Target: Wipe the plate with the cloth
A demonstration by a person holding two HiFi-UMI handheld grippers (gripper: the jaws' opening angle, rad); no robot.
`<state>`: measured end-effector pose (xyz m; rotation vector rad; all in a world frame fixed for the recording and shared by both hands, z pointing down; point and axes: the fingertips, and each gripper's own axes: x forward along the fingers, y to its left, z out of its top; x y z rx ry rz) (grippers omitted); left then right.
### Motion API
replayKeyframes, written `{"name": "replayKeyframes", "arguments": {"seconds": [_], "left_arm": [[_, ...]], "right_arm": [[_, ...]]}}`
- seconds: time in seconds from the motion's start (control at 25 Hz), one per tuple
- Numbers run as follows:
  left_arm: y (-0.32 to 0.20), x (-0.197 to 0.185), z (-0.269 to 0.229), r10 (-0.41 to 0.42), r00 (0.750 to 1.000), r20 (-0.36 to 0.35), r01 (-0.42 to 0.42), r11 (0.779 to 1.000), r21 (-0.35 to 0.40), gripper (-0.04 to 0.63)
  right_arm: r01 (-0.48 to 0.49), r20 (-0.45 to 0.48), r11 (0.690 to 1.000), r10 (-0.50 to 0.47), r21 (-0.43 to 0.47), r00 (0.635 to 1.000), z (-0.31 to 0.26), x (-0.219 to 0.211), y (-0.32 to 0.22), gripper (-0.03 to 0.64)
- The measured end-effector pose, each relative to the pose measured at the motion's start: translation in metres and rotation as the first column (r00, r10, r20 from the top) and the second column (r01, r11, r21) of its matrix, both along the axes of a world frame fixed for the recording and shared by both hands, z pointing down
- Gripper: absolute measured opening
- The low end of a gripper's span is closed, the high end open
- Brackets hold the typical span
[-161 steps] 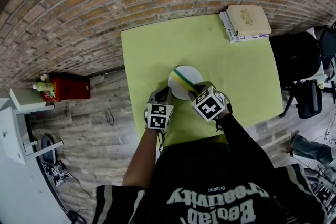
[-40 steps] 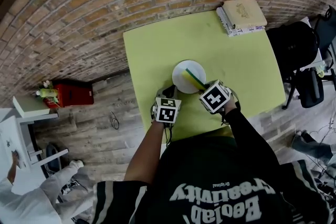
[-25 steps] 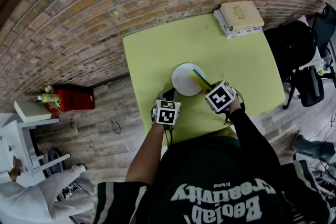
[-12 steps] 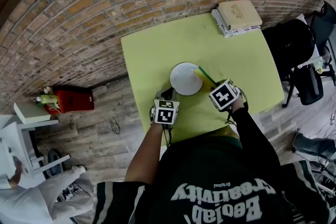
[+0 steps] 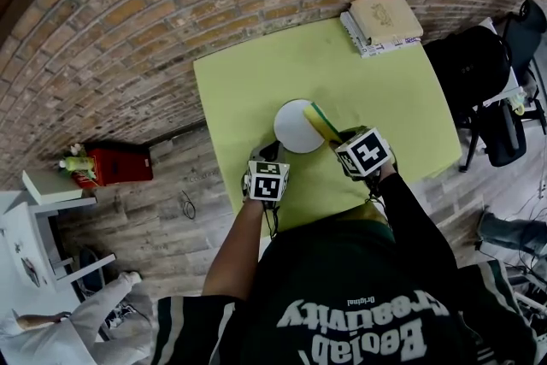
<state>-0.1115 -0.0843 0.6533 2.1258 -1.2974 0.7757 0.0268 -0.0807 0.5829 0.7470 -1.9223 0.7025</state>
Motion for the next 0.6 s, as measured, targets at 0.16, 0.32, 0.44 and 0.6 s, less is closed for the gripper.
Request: {"name": "replayKeyframes", "arguments": {"seconds": [0.16,0.32,0.44,0.6], "left_arm": [[0.001,0.002,-0.003,0.013,1.000,0.004,-0.013,1.000,0.009,0.008],[0.003,0.006,-0.005,0.046,0.999,0.013,-0.047,0.999,0.023,0.008],[0.005,0.007,-0.002,0.054,0.998,0.014,-0.054,0.998,0.018,0.008],[0.002,0.007,-0.004,0.060,0.998,0.015,-0.061,0.997,0.045,0.008]], "right_arm": [[0.061,0.026,0.998,-0.060,-0.027,0.998,0.001,-0.020,0.013,0.120],[0.128,0.015,0.991,-0.128,-0.043,0.992,0.006,-0.036,0.027,0.120],[0.164,0.010,0.985,-0.164,-0.057,0.986,0.010,-0.044,0.034,0.120],[0.193,0.008,0.978,-0.193,-0.073,0.981,0.015,-0.051,0.040,0.120]]}}
